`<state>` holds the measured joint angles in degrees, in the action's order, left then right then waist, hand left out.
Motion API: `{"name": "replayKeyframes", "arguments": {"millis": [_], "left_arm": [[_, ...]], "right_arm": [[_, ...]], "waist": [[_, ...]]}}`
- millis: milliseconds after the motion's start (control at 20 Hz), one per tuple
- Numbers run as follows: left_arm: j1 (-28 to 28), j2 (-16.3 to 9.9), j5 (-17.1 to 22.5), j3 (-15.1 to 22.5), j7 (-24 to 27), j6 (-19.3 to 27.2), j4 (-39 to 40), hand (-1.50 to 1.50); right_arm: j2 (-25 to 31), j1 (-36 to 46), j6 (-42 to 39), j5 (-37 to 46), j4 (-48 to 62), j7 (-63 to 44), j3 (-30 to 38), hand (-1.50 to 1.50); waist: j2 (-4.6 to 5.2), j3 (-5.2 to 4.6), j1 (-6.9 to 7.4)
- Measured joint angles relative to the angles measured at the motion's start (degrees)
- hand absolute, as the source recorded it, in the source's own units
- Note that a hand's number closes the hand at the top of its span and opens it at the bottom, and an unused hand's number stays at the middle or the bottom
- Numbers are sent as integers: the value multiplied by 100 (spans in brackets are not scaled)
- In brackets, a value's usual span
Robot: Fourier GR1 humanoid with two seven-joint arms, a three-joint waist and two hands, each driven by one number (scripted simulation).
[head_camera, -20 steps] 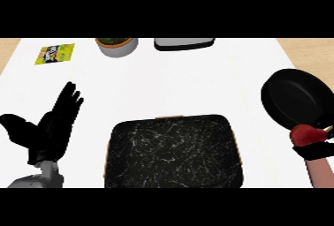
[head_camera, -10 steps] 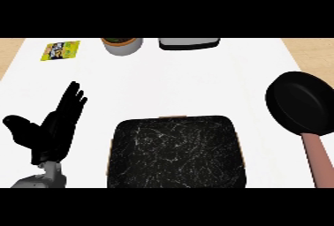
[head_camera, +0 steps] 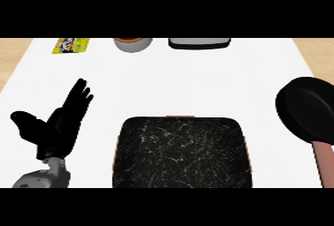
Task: Pick the pear from the tray and place it in the pot
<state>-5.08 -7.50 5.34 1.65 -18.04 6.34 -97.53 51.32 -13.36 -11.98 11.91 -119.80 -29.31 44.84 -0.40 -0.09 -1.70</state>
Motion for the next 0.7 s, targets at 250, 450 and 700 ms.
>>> {"name": "replayKeyframes", "arguments": {"millis": [250,450,700], "left_arm": [[-120,24,18,21,-99,-79,-7,0],[-258,136,-111,141,-190,-2,16,0],[-168,146,-101,119,-83,-86,-7,0]], "right_arm": [[367,769,-259,-183,370,-569,-195,150],[724,1525,-174,-98,1073,-907,-689,150],[732,2170,45,312,1860,-907,-1521,150]], "waist": [[33,2,154],[52,4,228],[59,5,267]]}}
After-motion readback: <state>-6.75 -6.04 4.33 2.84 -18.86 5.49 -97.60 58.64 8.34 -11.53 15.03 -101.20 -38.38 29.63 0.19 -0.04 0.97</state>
